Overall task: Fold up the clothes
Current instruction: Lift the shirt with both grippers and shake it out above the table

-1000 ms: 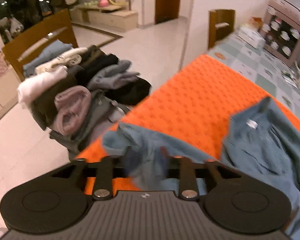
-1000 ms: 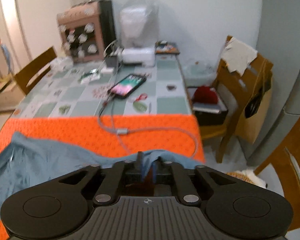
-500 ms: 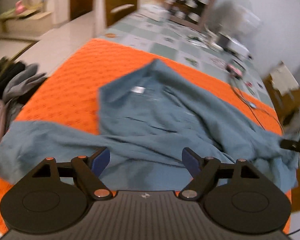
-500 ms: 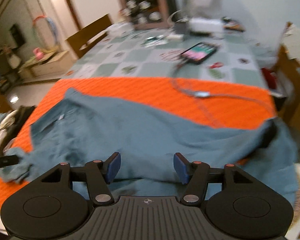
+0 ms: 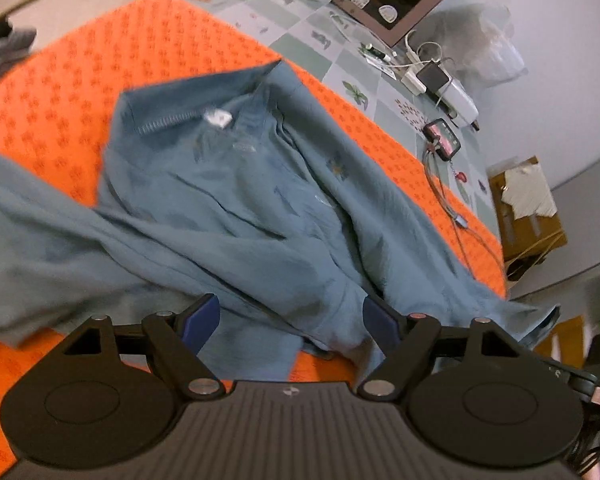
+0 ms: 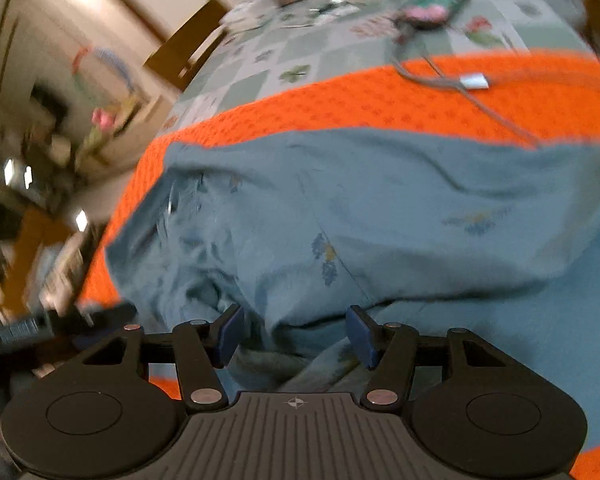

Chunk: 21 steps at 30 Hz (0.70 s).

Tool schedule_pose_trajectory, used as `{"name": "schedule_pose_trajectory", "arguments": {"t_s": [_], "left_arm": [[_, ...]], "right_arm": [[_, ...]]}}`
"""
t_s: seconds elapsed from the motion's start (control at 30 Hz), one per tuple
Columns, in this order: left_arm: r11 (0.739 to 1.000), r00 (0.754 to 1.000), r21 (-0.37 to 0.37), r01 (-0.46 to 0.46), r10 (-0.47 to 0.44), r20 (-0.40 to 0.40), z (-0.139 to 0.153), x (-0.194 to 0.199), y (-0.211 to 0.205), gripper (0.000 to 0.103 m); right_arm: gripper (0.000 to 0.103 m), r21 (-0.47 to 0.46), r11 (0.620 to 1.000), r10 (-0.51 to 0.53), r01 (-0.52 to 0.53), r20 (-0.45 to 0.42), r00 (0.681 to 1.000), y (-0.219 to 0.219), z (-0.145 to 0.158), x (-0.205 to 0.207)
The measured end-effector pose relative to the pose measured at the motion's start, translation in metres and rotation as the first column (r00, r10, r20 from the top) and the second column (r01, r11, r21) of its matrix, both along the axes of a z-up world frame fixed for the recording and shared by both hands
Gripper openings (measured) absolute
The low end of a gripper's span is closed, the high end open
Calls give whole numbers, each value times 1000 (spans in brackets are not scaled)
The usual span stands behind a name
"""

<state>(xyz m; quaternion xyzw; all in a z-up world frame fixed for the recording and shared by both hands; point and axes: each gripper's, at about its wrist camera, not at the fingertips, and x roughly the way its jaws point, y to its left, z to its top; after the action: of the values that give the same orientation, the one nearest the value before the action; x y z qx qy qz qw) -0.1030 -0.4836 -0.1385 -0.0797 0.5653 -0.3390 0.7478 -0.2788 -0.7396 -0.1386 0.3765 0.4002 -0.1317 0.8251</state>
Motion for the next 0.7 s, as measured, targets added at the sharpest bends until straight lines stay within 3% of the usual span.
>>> {"name": "schedule_pose_trajectory", "arguments": {"t_s": [0.17,0.33,0.43,0.47,0.5,0.53,0.57,0.6,0.7], "left_arm": [[996,988,-39,-85,79,-130,-19,9,-1,83],[978,945,-59,-198,175,-277,-38,21,-6,83],[977,938,-56,-207,182,-294,-42,23,-15,83],[977,941,-55,-206,183,-285,-42,23,-17,81],[978,947,-55,-200,178,-266,-41,22,-18,65],[980,954,-54,-191,172,-244,-39,22,-19,52],[983,962,-44,-176,163,-220,-37,23,-20,24],[985,968,-38,-171,161,-195,-34,23,-18,11],[981,976,-32,-193,188,-109,-18,26,-6,5]], "right_arm": [[59,165,976,-146,142,16,989,-17,-16,-6],[59,275,937,-227,215,10,974,-26,-30,-5],[48,281,928,-258,245,6,966,-29,-35,-1],[38,275,928,-264,253,2,965,-30,-36,2],[23,268,927,-270,261,-2,963,-30,-37,4],[15,262,927,-277,269,-6,961,-31,-37,6],[8,257,927,-280,272,-4,960,-33,-36,6],[6,254,928,-284,273,7,959,-35,-33,6],[4,199,944,-283,264,71,956,-41,-10,0]]}}
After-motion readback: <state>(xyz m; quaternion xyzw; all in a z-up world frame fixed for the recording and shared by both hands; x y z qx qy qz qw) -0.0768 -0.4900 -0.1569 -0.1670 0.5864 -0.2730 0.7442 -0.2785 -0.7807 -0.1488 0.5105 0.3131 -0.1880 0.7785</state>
